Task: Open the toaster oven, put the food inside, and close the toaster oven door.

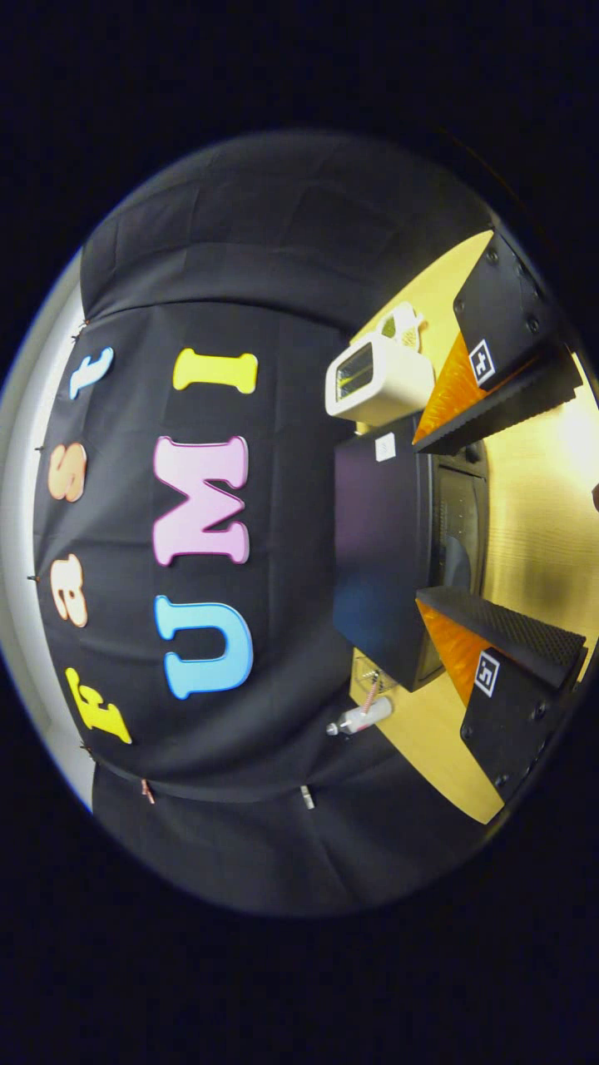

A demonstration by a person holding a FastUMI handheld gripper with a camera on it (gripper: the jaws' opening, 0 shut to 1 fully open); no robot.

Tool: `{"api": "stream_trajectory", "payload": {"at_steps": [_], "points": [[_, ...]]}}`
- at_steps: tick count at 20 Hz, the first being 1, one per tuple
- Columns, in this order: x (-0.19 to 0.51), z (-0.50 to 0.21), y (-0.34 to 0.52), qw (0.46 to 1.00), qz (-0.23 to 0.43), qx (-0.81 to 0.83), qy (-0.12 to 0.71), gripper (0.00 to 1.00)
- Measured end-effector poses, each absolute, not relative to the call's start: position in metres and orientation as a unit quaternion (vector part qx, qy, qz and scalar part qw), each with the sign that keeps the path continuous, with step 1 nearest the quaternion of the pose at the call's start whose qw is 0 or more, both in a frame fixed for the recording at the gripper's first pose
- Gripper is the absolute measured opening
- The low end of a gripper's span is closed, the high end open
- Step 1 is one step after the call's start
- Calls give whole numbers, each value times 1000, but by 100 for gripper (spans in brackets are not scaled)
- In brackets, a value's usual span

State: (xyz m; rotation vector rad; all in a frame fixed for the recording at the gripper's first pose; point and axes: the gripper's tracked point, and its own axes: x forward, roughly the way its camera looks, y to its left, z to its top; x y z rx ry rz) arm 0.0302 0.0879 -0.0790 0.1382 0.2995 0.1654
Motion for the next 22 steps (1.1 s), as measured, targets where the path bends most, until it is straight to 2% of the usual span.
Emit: {"api": "stream_trajectory", "payload": {"at_steps": [8, 16, 22], "points": [[0, 24, 38, 995, 60, 56, 54, 98], [-24, 71, -9, 997, 23, 75, 8, 96], [-32, 66, -27, 997, 3, 76, 6, 96]]}}
